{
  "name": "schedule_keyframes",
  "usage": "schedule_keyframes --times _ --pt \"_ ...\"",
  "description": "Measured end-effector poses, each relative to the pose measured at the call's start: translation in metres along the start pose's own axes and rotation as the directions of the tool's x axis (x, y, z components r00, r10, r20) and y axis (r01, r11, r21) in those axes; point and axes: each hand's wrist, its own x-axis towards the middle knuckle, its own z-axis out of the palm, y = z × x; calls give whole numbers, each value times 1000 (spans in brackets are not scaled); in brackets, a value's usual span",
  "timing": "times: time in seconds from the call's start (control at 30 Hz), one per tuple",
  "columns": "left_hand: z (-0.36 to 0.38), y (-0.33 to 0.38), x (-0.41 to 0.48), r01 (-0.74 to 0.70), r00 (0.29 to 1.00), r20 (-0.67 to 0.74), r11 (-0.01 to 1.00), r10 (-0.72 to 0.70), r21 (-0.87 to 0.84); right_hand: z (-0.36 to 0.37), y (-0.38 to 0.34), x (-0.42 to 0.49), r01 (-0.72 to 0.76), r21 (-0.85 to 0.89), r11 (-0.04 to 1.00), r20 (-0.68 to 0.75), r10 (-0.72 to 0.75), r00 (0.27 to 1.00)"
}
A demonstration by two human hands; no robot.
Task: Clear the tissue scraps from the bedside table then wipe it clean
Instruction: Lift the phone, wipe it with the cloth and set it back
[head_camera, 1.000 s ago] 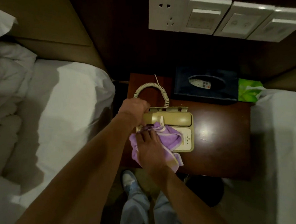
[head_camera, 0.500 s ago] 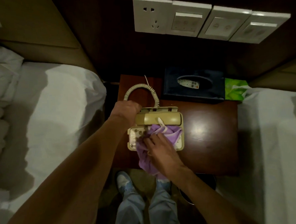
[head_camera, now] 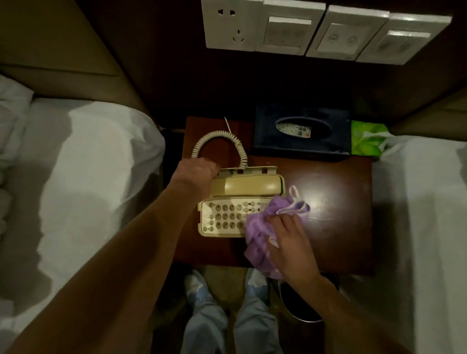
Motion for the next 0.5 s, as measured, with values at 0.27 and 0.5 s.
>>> schedule_keyframes --times 0.27,0.5 --pt "0 2 -1 -5 1000 -9 1000 5 28 -3 19 13 -172 98 980 -60 178 982" --pt "3 3 0 3 1000 9 1000 -3 30 -15 35 26 -114 163 980 -26 120 992"
